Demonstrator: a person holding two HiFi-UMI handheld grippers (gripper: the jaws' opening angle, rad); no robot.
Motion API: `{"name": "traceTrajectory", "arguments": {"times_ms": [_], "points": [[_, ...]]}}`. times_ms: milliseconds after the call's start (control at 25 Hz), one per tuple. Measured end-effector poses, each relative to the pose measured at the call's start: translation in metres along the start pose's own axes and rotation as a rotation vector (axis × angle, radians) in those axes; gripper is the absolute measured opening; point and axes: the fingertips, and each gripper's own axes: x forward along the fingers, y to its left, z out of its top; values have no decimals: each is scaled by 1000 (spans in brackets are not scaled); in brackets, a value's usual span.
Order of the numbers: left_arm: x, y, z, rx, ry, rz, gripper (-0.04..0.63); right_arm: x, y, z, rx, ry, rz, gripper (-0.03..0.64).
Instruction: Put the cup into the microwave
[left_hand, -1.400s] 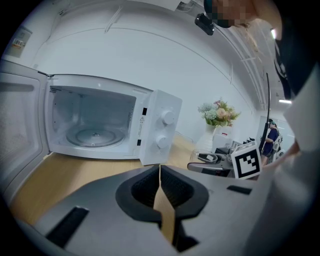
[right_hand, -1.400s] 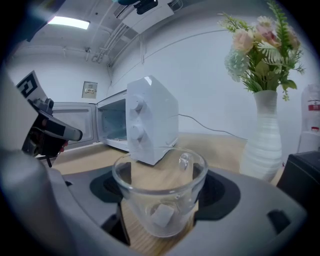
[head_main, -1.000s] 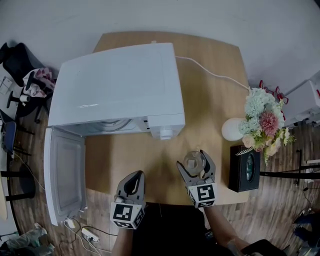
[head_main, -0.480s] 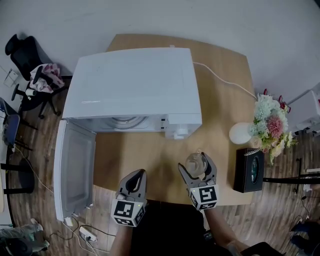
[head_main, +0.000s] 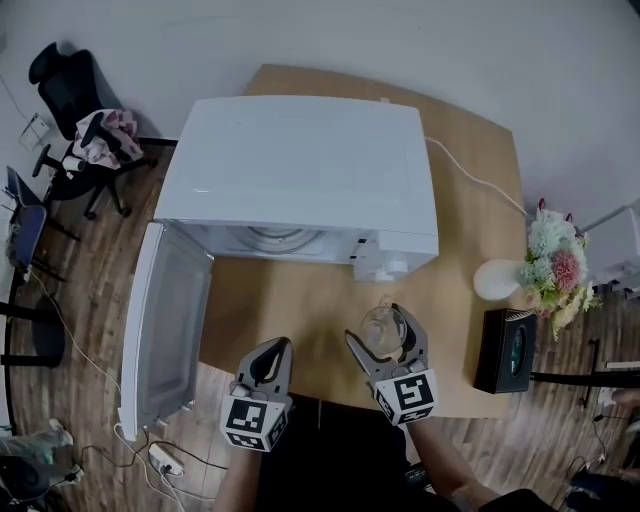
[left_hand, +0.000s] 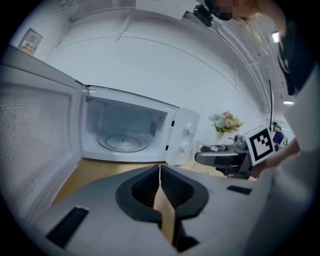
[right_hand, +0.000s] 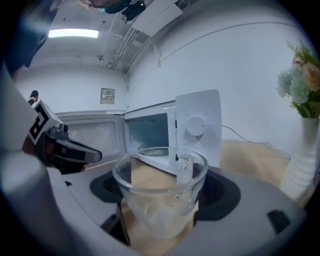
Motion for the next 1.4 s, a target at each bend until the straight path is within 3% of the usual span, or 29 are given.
{"name": "traceTrajectory", "arguments": {"times_ms": [640, 1120, 1400], "points": [[-17, 38, 0, -44, -38, 66, 6, 57, 56, 57, -3, -38, 147, 368], [-18, 58, -5, -72, -47, 80, 6, 102, 75, 83, -21, -48, 174, 368], [-14, 69, -2, -88, -56, 82, 6, 131, 75, 92, -42, -51, 140, 368]]}}
